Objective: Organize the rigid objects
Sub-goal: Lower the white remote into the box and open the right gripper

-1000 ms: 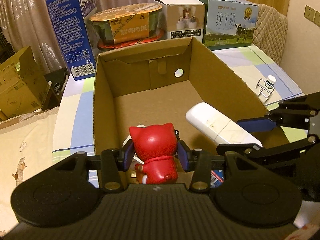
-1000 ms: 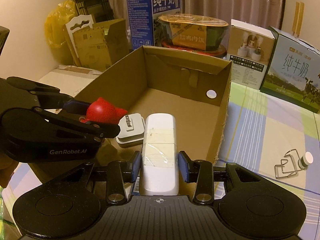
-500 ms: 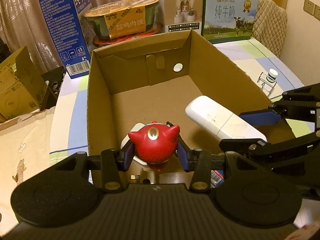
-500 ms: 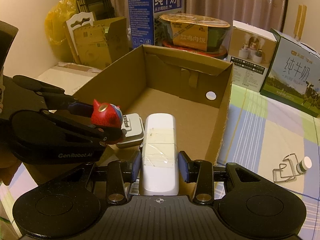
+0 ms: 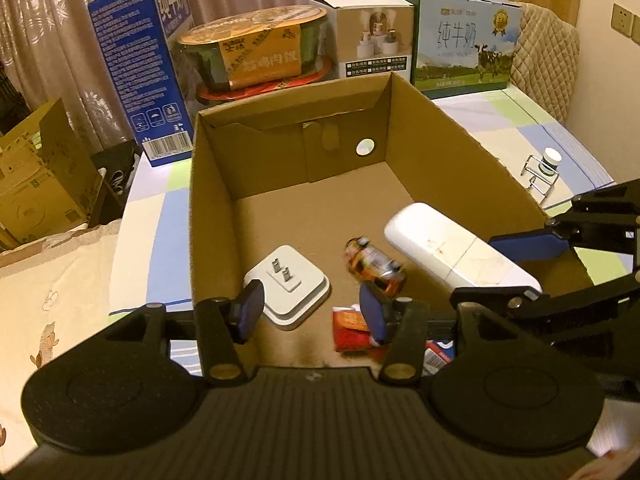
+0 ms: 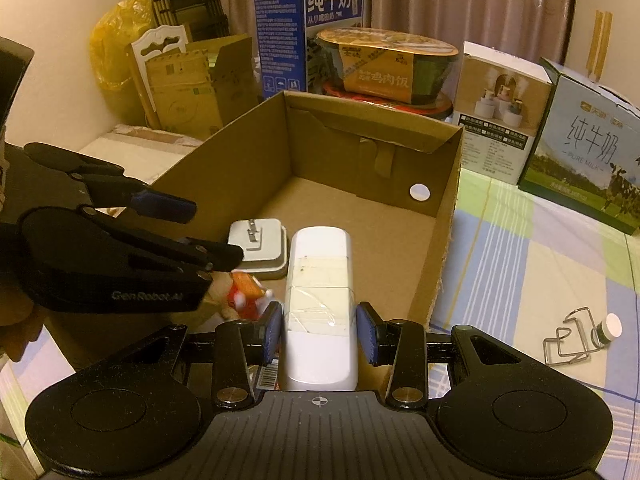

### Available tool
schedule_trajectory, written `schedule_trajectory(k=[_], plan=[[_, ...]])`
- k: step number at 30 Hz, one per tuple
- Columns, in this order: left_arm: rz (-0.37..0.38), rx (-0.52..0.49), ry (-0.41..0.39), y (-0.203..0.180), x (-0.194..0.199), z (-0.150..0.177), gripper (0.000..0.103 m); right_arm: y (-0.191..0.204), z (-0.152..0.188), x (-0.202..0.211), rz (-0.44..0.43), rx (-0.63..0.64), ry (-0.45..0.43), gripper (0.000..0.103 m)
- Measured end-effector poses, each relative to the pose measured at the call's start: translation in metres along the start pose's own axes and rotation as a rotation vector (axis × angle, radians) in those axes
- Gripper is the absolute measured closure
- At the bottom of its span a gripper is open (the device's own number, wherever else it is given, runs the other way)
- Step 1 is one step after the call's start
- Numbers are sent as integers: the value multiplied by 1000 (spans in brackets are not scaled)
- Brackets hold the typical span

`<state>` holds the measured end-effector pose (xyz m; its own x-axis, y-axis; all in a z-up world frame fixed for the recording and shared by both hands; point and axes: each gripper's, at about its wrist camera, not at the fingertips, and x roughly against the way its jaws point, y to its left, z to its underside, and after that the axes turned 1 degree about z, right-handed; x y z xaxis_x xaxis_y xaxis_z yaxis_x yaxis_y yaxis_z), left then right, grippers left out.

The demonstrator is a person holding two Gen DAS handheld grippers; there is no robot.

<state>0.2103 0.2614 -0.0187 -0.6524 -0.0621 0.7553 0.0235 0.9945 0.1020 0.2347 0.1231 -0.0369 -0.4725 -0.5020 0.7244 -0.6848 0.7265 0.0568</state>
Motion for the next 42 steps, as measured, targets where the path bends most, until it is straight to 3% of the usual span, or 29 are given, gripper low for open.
schedule_trajectory(k=[25, 30, 32, 34, 42], plan=[[3, -2, -5, -2, 9, 2, 55, -1, 1, 2, -2, -9, -3, 66], [-2, -3, -6, -2, 10, 1, 55, -3, 2, 6, -10, -11, -36, 65], [-3, -3, -10, -1, 12, 1, 55, -3, 2, 9, -9, 4, -52, 49], [-7, -3, -16, -1, 15, 1, 55, -3, 3, 14, -16, 13, -70, 42], [-12, 10, -39, -5, 32, 0, 55, -5, 5, 38, -5, 7, -107, 41]])
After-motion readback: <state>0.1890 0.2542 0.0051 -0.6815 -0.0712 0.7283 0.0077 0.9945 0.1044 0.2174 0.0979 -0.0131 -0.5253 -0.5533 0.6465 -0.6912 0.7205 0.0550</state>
